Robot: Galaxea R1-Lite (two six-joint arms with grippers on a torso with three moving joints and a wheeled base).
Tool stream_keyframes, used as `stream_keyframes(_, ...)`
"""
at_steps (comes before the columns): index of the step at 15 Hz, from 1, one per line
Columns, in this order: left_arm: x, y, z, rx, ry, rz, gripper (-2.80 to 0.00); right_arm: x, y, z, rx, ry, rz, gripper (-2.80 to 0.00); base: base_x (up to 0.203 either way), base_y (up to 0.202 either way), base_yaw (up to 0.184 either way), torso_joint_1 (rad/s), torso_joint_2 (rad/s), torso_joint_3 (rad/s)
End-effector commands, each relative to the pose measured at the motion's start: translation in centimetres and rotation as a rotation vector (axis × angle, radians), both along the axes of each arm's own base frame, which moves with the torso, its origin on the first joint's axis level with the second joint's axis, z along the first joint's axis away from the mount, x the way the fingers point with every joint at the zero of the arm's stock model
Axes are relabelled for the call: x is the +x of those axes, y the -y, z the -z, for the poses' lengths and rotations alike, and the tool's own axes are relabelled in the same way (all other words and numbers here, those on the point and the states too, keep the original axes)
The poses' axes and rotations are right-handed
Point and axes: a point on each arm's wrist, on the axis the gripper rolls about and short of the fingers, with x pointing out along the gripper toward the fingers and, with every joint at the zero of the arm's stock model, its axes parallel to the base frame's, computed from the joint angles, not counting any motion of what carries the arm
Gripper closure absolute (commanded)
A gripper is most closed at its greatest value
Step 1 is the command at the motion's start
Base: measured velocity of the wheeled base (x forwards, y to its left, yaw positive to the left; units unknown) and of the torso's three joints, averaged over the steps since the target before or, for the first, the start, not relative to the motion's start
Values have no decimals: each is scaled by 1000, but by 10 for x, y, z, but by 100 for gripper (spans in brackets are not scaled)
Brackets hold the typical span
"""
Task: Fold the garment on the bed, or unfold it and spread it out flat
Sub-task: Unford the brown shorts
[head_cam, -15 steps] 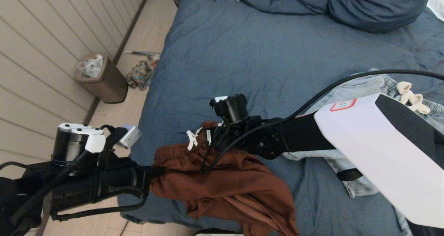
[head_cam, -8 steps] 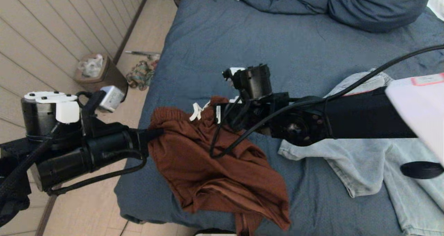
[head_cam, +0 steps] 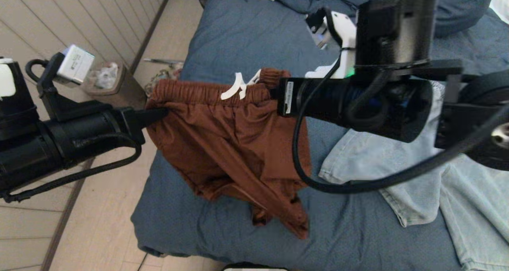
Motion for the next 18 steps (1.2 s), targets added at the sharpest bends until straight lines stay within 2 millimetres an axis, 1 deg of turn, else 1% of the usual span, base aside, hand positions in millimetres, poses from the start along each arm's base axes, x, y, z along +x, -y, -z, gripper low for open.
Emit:
stream_keyframes(1, -7, -8, -20, -25, 60, -20, 0, -43, 23, -26, 33, 81, -46, 0, 0, 0, 0, 0, 0, 0)
stream_keyframes(2, -10, -11, -27, -26, 67, -25, 0, -53, 25, -27, 14, 96, -49, 0, 0, 0, 0, 0, 0, 0)
stream_keyframes(5, -20, -17, -42, -27, 74, -33, 0, -64, 28, -27, -27, 126, -29, 0, 0, 0, 0, 0, 0, 0)
stream_keyframes(9, -21, -17, -46, -1, 60, -31, 0, -70, 31, -23, -77, 105, -37, 0, 0, 0, 0, 0, 0, 0)
stream_keyframes(12, -23, -18, -52, 2, 57, -29, 0, -79, 29, -24, -86, 97, -71, 0, 0, 0, 0, 0, 0, 0)
stream_keyframes(13, -27, -19, -58, -2, 68, -29, 0, -81, 28, -26, -88, 97, -81, 0, 0, 0, 0, 0, 0, 0)
stream_keyframes(15, -40, -23, -67, -7, 80, 3, 0, -88, 34, -31, -87, 95, -90, 0, 0, 0, 0, 0, 0, 0)
stream_keyframes(17, -56, -28, -63, 10, 27, 44, 0, -98, 35, -30, -95, 82, -127, 0, 0, 0, 0, 0, 0, 0)
stream_keyframes(18, -61, -30, -55, 23, -15, 60, 0, -102, 34, -26, -115, 58, -144, 0, 0, 0, 0, 0, 0, 0)
